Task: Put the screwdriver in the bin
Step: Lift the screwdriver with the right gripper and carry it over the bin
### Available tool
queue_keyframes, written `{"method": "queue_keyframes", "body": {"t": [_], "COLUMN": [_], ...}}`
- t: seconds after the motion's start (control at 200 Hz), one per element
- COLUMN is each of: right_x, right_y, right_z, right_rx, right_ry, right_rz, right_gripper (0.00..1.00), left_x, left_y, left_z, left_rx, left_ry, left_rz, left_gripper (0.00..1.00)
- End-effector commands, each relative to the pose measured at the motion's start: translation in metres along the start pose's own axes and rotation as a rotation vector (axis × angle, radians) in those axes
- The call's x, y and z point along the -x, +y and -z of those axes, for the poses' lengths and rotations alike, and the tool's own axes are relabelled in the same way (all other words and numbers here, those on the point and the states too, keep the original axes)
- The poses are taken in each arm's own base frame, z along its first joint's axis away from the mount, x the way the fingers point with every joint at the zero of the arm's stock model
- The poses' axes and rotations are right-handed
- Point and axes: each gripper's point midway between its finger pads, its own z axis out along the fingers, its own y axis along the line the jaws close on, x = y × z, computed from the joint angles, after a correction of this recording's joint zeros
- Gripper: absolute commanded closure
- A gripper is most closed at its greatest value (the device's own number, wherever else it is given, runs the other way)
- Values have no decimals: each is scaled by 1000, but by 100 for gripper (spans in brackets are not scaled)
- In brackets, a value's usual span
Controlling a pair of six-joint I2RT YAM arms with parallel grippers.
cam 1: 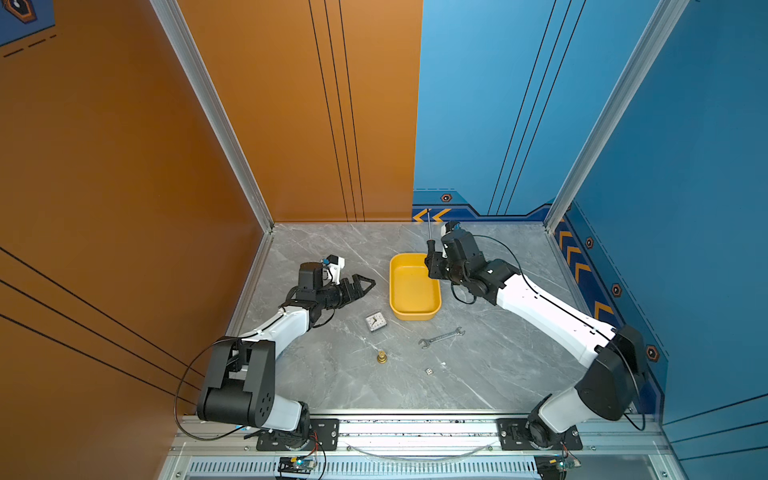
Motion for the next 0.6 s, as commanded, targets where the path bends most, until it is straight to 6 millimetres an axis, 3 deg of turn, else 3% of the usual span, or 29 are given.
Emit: {"method": "queue_keyframes", "body": {"t": [0.0, 0.075, 0.1, 0.26, 0.596], "right_x": [-16, -23, -33, -56, -95], "right_y": [-4, -9, 2, 9, -6], "right_z": [-18, -31, -31, -47, -67], "right_rx": [-102, -156, -151, -187, -244], "right_ry": [57, 85, 101, 165, 255], "right_rz": [-8, -18, 0, 16, -33], "right_gripper": [100, 100, 100, 100, 100], "left_x": [0, -1, -1, -3, -5], "left_y": [-8, -8, -7, -6, -3], "left_z": [-1, -1, -1, 0, 1], "left_rx": [-22, -19, -17, -6, 13], "left_ry": [19, 22, 23, 33, 42], "left_rz": [-3, -4, -4, -9, -21], "left_gripper": [2, 2, 2, 2, 2]}}
